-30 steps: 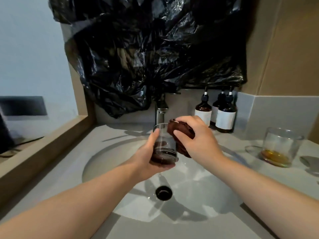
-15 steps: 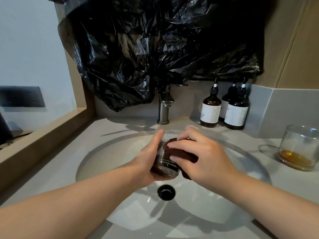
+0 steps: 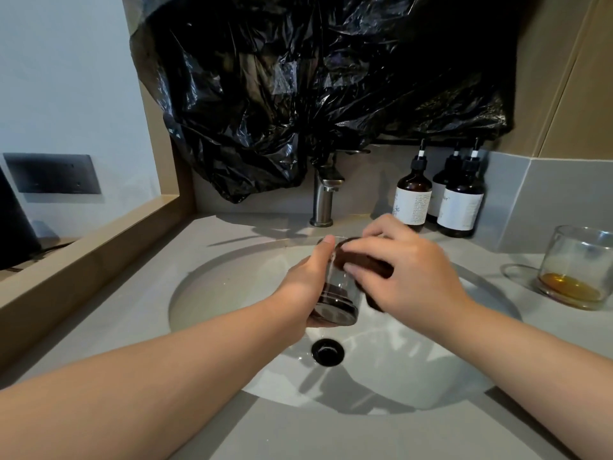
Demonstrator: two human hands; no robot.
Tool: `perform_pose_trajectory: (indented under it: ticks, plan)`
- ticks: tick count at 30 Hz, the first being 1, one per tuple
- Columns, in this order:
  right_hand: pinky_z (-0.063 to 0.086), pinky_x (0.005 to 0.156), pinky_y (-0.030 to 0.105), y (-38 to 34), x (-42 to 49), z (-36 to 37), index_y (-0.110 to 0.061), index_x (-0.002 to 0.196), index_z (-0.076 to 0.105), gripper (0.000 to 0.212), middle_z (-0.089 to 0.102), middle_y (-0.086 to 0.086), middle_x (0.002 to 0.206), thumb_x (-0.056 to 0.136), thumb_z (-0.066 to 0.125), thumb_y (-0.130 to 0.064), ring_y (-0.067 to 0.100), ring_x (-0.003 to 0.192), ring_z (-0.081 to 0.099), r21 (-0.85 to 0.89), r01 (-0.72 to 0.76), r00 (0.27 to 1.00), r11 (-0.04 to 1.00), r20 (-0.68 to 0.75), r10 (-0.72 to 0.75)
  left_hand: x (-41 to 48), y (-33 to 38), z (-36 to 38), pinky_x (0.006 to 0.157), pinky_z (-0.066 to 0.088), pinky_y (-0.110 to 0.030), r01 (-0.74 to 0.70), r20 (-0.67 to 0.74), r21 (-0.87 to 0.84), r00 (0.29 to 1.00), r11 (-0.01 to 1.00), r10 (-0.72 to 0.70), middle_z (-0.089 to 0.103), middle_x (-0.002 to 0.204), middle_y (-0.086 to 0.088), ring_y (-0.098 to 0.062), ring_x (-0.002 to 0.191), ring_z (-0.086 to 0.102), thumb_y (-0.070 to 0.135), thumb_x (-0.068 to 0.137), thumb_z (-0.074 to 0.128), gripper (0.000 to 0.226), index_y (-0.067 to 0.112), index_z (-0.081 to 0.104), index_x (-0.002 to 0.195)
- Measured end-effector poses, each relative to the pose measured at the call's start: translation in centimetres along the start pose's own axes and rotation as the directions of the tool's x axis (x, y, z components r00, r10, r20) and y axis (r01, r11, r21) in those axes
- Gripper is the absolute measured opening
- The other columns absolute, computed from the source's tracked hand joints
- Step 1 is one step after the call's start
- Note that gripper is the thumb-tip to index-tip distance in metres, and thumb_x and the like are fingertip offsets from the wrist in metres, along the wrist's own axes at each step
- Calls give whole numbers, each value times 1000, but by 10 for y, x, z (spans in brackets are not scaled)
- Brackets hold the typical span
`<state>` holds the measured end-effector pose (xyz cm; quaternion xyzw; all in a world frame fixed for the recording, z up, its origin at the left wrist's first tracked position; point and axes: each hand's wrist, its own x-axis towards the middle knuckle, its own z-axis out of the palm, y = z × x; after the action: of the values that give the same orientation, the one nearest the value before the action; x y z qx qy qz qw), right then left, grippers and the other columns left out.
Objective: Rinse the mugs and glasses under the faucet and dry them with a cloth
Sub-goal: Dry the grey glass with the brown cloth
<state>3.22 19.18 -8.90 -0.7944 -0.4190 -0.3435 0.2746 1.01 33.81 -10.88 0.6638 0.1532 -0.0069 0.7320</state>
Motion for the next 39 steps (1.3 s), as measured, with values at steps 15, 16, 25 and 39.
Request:
perform_pose_trajectory:
  ticks: [15, 16, 25, 39]
  plan:
    - [51, 78, 28, -2, -3, -2, -25, 99, 69, 25, 59, -14, 102, 77, 63, -34, 3, 90, 56, 90, -108, 994, 990, 38, 105, -2, 6, -6, 67, 57, -35, 55, 154, -189, 988, 980, -25, 72, 78, -10, -25, 72, 69, 65, 82, 54, 62, 8, 66, 103]
    - [50, 79, 28, -4, -4, -3, -26, 100, 68, 25, 60, -15, 102, 76, 64, -33, 3, 91, 57, 102, -119, 992, 988, 45, 115, -1, 7, -8, 65, 57, -34, 52, 155, -175, 988, 983, -25, 72, 76, -10, -24, 69, 69, 65, 81, 55, 62, 7, 66, 102]
    - [50, 75, 34, -2, 8, -2, -27, 102, 63, 20, 57, -11, 98, 82, 67, -28, 12, 85, 56, -33, -210, 977, 977, -40, 209, 3, 4, -8, 81, 57, -45, 1, 128, -48, 992, 999, 5, 72, 96, -14, -31, 86, 69, 71, 77, 55, 65, 13, 65, 103]
    - [45, 45, 31, -8, -3, -1, -23, 88, 72, 18, 56, -5, 84, 81, 61, -35, 21, 60, 57, -191, 71, 996, 979, 61, -60, 5, 1, -3, 87, 55, -47, 20, -97, 46, 995, 999, -16, 69, 105, -12, -32, 96, 66, 81, 78, 36, 80, 16, 60, 120]
